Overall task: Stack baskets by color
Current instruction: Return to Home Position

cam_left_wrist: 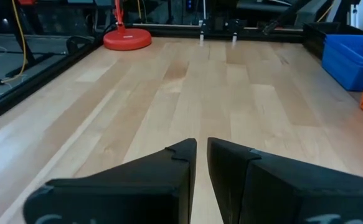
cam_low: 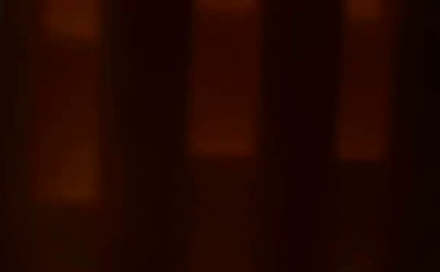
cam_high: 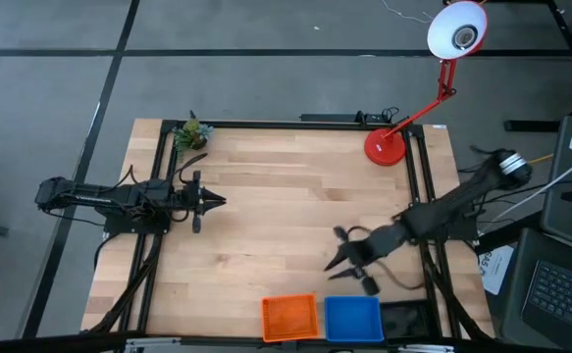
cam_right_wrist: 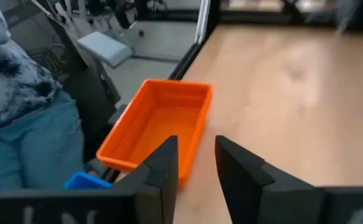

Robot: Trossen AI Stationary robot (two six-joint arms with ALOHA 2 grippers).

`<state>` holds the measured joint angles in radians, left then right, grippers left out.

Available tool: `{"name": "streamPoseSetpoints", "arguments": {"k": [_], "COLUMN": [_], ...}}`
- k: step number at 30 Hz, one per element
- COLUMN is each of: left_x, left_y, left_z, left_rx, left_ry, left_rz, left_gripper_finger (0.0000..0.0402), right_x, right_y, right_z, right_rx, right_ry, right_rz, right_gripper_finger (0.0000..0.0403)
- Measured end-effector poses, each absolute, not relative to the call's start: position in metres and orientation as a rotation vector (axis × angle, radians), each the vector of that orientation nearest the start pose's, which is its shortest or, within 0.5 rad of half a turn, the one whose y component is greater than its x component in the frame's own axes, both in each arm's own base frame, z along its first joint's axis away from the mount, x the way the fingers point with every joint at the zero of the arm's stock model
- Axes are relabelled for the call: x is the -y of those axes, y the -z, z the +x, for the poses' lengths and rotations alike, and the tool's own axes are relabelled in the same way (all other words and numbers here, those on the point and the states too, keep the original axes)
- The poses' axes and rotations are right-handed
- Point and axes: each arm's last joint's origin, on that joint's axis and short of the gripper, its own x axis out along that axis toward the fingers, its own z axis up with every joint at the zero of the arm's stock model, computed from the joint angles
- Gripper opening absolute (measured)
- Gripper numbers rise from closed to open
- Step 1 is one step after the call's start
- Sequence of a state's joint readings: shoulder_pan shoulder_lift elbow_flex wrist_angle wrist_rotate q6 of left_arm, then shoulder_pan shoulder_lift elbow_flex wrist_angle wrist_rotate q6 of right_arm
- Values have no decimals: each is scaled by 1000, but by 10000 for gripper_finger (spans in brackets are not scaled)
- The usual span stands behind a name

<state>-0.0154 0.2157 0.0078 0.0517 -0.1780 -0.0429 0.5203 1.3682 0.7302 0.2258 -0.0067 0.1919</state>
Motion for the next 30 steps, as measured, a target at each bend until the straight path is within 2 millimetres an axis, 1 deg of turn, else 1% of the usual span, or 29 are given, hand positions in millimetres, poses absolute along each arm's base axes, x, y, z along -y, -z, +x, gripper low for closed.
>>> {"name": "streamPoseSetpoints", "arguments": {"k": [3,5,6,8,9,13,16,18,23,26,30], "left_x": [-3,-3,-3,-3,-3,-3,-3,-3,-3,-3,-3], "left_y": [-153,-153,-153,-153,-153,-153,-153,-153,-153,-153,-153], "left_z": [109,109,109,109,109,109,109,109,109,109,109], "left_rx": [-150,-150,-150,-150,-150,-150,-151,-152,-151,-151,-151], "left_ry": [-166,-166,-165,-166,-165,-165,-162,-161,-160,-158,-158], "left_rz": [-28,-27,-27,-27,-27,-27,-27,-27,-27,-28,-28], "left_gripper_finger": [31,31,31,31,31,31,31,31,31,31,31], "right_x": [-126,-115,-108,-98,-95,-87,-80,-75,-59,-49,-39], "right_y": [-240,-242,-240,-234,-229,-208,-192,-185,-179,-177,-167], "right_z": [223,205,196,182,174,148,132,126,121,119,114], "right_rx": [-412,-410,-413,-398,-391,-346,-280,-245,-182,-118,-32], "right_ry": [-434,-339,-273,-175,-162,-221,-250,-217,-75,-44,-49], "right_rz": [14,18,25,29,25,38,69,81,74,50,30], "right_gripper_finger": [106,106,106,106,106,106,106,106,106,106,106]}}
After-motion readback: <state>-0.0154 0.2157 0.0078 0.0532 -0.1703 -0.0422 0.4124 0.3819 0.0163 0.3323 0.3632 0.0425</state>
